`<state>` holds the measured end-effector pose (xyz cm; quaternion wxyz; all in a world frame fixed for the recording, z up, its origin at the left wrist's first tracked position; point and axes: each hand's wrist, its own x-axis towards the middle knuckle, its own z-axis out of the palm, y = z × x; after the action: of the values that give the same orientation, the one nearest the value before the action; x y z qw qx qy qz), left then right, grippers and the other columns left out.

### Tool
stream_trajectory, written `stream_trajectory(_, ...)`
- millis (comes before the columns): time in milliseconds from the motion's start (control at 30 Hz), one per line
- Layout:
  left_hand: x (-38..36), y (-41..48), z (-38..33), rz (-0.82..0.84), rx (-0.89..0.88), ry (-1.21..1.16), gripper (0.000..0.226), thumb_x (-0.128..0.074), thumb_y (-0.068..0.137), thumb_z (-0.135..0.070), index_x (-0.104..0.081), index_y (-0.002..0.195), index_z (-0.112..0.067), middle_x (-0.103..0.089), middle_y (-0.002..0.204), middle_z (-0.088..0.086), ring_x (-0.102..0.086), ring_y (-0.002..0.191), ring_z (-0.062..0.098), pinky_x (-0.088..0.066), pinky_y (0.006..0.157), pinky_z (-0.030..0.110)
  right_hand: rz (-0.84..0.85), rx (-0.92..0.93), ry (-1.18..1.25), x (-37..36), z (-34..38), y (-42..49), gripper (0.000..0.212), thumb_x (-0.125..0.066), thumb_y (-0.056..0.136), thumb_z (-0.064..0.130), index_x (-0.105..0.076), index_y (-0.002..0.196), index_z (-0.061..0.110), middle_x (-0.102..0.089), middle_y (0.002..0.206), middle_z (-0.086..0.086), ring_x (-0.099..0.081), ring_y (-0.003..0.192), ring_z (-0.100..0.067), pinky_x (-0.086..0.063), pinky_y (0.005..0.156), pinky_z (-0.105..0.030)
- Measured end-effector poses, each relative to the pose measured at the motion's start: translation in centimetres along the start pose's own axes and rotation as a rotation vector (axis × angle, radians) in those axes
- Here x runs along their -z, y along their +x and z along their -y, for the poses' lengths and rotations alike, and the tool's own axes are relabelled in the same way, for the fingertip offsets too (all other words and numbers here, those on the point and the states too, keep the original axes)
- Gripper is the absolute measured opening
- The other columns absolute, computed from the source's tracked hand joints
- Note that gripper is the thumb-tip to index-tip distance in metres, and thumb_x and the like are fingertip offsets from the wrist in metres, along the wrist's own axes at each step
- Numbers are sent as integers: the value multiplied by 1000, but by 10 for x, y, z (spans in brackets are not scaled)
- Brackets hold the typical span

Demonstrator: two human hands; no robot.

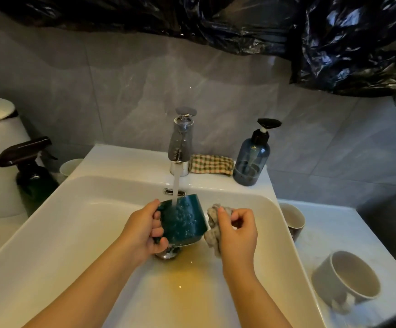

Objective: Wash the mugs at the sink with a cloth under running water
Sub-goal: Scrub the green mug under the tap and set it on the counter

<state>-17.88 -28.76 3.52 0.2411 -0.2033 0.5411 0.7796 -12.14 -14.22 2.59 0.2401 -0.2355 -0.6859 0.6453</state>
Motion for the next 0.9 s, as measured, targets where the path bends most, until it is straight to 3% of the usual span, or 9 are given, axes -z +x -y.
stream_trajectory(133, -4, 2, 3, 0, -24, 51, 41, -44, 96, -39, -37, 61, -20, -25, 42, -6, -25, 39, 10, -28, 43, 17, 304, 218, -8, -18, 9, -5, 3, -59, 90, 29, -61, 89, 28, -64, 84, 18, -61, 85, -1, -51, 73, -16)
stream_trajectory(200, -3, 3, 4, 5, -10, 20, 40, -48, 94, -36, -42, 59, -19, -30, 41, -5, -26, 35, 9, -27, 44, 16, 441, 488, -272, -32, 2, -9, 26, -46, 89, 39, -63, 107, 34, -61, 108, 30, -51, 111, 3, -42, 96, -19)
stream_trajectory(267, 0, 1, 5, -1, -22, 42, 35, -50, 90, -32, -49, 59, -18, -38, 42, -3, -29, 35, 9, -28, 46, 18, 403, 762, -581, -44, -11, -3, 42, -34, 90, 40, -60, 122, 31, -55, 130, 18, -31, 131, 0, -19, 110, -30)
stream_trajectory(400, 7, 0, 2, 1, -58, 39, 33, -47, 91, -27, -54, 60, -16, -41, 46, -2, -28, 37, 9, -29, 50, 22, 437, 579, -759, -55, -16, 0, 61, -6, 82, 55, -29, 139, 50, 4, 148, 25, 19, 137, 1, 10, 113, -43)
stream_trajectory(500, 8, 2, 0, -16, -80, -10, 33, -49, 91, -28, -58, 62, -14, -51, 47, 1, -43, 42, 11, -37, 54, 26, 481, 532, -799, -55, -16, -15, 65, -1, 78, 51, -12, 143, 49, 22, 144, 23, 30, 135, -2, 11, 117, -38)
stream_trajectory(567, 9, 4, -1, 3, -88, -70, 29, -52, 89, -29, -69, 74, -11, -69, 68, 7, -63, 66, 21, -49, 66, 32, 550, 572, -838, -53, -16, -22, 66, -2, 79, 50, -7, 144, 46, 27, 145, 22, 34, 135, -4, 18, 114, -31)
stream_trajectory(667, 7, 3, 4, 49, -81, 0, 31, -55, 87, -34, -66, 63, -17, -62, 61, 5, -56, 58, 19, -45, 58, 27, 485, 578, -808, -50, -18, -15, 63, -5, 81, 54, -8, 144, 50, 23, 146, 20, 23, 140, -7, 9, 116, -30)
stream_trajectory(800, 2, 0, 8, 38, -66, 50, 43, -46, 94, -30, -36, 54, -20, -23, 39, -6, -22, 35, 9, -26, 44, 18, 286, 242, -359, -51, -12, -2, 42, -18, 87, 52, -24, 128, 55, -28, 152, 12, -28, 139, -8, -27, 114, -32)
stream_trajectory(900, 0, 0, 5, 12, -86, -31, 42, -47, 94, -30, -43, 55, -16, -34, 37, -5, -32, 36, 9, -35, 52, 23, 369, 355, -499, -51, -18, -14, 50, -18, 82, 50, -23, 131, 56, -11, 158, 6, -17, 143, -13, -24, 115, -37)
